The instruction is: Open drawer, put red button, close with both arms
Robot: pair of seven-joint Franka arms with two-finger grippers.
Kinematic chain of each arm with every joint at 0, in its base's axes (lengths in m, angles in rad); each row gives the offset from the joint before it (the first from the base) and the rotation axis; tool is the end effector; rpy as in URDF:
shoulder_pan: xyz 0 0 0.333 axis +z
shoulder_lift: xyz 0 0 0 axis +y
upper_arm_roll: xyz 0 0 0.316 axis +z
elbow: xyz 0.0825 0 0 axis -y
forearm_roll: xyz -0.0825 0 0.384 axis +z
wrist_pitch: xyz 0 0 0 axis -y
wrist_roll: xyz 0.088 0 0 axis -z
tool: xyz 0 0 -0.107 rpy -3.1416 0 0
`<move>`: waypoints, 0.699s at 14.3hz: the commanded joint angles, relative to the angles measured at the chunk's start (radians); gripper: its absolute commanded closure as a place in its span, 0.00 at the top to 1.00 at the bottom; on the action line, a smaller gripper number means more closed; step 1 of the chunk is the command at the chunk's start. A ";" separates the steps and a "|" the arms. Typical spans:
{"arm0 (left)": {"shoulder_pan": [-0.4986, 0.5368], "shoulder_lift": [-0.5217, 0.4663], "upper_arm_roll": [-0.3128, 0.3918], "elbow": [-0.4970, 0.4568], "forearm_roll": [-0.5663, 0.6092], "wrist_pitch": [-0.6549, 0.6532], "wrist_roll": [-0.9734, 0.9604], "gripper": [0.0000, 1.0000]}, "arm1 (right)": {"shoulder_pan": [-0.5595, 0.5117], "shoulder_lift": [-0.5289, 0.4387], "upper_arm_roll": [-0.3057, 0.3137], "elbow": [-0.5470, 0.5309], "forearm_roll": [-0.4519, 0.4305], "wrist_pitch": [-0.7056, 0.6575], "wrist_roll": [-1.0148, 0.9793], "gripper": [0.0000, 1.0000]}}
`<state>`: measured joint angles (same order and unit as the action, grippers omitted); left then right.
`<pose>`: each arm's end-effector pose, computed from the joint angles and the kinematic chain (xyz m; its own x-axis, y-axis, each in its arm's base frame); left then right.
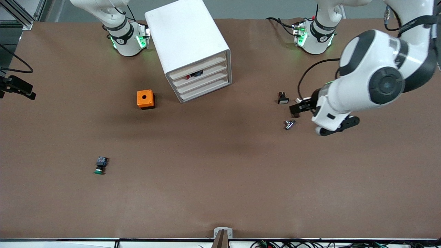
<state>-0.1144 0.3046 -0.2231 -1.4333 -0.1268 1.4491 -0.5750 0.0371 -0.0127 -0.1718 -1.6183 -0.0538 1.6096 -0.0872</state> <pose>0.5847 -0.2022 0.5055 0.9156 0.2228 -0.3346 0.2398 -0.9708 0.0100 0.5478 -0.0805 0.6125 0.9990 -0.0455 -0.0007 -0.0454 -0.9976 0.0517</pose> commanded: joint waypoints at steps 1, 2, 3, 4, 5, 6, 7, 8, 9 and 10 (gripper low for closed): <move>0.001 -0.068 0.098 -0.033 0.016 -0.054 0.215 1.00 | -0.019 -0.024 0.017 -0.017 -0.017 0.001 -0.011 1.00; -0.008 -0.085 0.152 -0.038 0.016 -0.073 0.301 1.00 | -0.020 -0.024 0.017 -0.017 -0.017 0.001 -0.012 1.00; -0.010 -0.110 0.191 -0.053 0.016 -0.082 0.369 1.00 | -0.020 -0.024 0.017 -0.017 -0.017 0.001 -0.020 1.00; -0.008 -0.140 0.220 -0.087 0.016 -0.082 0.416 1.00 | -0.020 -0.024 0.017 -0.017 -0.015 0.001 -0.022 1.00; -0.008 -0.163 0.243 -0.113 0.016 -0.078 0.444 1.00 | -0.020 -0.024 0.015 -0.017 -0.015 0.001 -0.023 1.00; -0.008 -0.183 0.264 -0.140 0.018 -0.069 0.469 1.00 | -0.020 -0.024 0.015 -0.017 -0.015 0.001 -0.023 1.00; -0.008 -0.205 0.284 -0.163 0.026 -0.059 0.495 1.00 | -0.020 -0.024 0.015 -0.017 -0.015 0.001 -0.023 1.00; -0.008 -0.234 0.297 -0.206 0.039 -0.035 0.529 1.00 | -0.020 -0.024 0.015 -0.017 -0.015 0.001 -0.025 1.00; -0.002 -0.272 0.298 -0.258 0.048 0.005 0.546 1.00 | -0.022 -0.024 0.015 -0.017 -0.015 0.001 -0.025 1.00; 0.004 -0.316 0.298 -0.329 0.052 0.067 0.553 1.00 | -0.022 -0.024 0.015 -0.018 -0.015 0.003 -0.025 1.00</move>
<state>-0.1058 0.1023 0.0695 -1.6037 -0.1017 1.4156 -0.0540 0.0367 -0.0138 -0.1723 -1.6183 -0.0538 1.6096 -0.0942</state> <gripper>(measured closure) 0.000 0.000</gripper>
